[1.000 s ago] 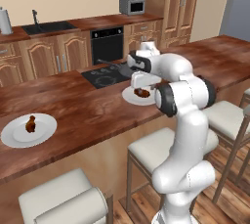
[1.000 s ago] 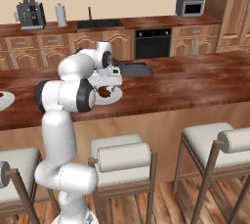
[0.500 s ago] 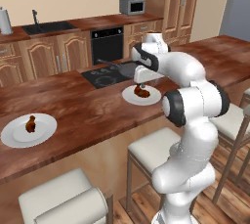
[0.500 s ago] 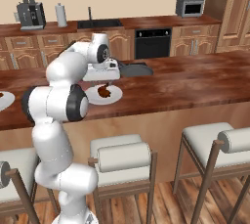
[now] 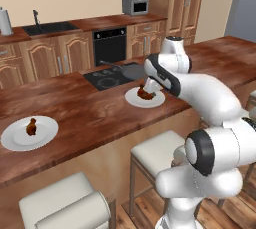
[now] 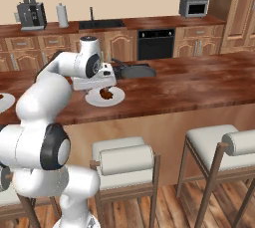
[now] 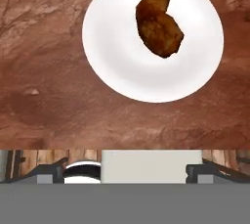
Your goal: Take the chicken drumsticks from the pan and place one on each plate on the dining counter.
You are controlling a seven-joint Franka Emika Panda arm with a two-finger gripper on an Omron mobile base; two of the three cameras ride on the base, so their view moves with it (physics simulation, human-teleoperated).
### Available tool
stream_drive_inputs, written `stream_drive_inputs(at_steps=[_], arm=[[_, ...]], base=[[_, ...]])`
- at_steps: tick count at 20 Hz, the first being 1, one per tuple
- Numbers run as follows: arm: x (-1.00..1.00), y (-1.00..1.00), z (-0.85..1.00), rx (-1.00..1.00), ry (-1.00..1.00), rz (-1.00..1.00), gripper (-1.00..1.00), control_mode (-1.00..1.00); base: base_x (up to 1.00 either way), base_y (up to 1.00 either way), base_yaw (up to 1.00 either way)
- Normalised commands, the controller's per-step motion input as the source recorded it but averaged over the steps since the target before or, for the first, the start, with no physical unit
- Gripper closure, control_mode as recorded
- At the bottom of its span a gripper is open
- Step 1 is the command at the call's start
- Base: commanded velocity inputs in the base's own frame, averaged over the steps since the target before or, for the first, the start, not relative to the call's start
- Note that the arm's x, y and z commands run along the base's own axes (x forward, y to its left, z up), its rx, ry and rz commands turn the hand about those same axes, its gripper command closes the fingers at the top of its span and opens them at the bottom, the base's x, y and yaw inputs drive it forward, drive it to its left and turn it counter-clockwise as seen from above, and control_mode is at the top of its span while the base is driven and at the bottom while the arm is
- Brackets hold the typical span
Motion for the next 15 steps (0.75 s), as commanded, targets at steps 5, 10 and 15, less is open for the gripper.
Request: stream_drive_inputs(at_steps=[5,10,15], arm=[[-1.00,0.00,0.13,0.01,-0.18,0.00,-1.00,-1.00],[-1.00,0.00,0.16,0.02,-0.20,0.00,-1.00,-1.00],[-1.00,0.00,0.14,0.00,-0.17,0.00,-1.00,-1.00]], base=[[0.00,0.00,0.00],[0.00,0.00,0.00],[0.00,0.00,0.00]])
